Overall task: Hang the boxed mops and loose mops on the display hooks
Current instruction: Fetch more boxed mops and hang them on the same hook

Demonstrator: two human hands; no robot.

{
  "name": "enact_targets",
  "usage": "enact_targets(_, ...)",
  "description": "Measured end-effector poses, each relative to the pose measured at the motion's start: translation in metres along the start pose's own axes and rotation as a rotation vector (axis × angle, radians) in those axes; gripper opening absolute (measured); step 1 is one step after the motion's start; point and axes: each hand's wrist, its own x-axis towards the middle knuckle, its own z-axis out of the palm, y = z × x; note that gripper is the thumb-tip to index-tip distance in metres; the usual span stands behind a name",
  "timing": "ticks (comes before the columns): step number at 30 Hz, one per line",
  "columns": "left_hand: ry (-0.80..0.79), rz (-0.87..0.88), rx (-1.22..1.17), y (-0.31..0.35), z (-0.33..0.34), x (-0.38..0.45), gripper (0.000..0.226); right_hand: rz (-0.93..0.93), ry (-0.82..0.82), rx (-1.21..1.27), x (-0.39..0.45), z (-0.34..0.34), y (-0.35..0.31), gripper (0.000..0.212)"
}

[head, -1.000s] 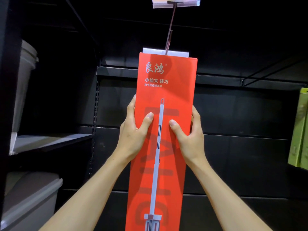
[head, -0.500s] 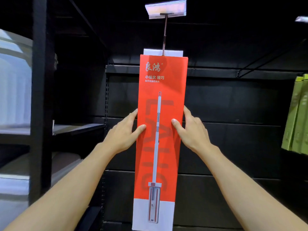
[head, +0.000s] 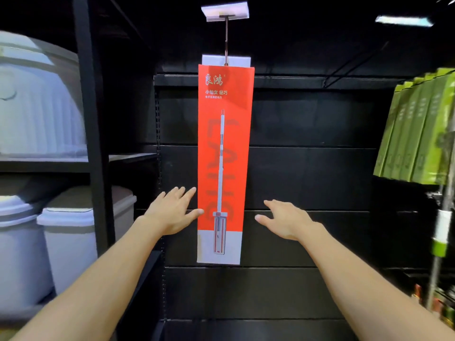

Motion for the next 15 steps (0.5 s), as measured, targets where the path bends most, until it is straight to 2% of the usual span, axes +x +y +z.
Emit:
enact_targets(6, -0.025, 0.113, 0.03, 0.021, -0.001, -0.065, 0.08, 0.031, 0.026, -0.042, -0.08, 0.003, -0.013, 0.076)
enact_targets(12, -0.107, 0.227, 0.023, 0.052, 0.03, -0.133, 0.077, 0.087, -0.007, -0.129, -0.176, 0.018, -0.014, 0.076)
enact_targets(15, -0.169, 0.314, 0.052, 0.081, 0.041, -0.162, 0.077, 0.132, -0.087, -0.171, -0.229, 0.025, 0.001, 0.077)
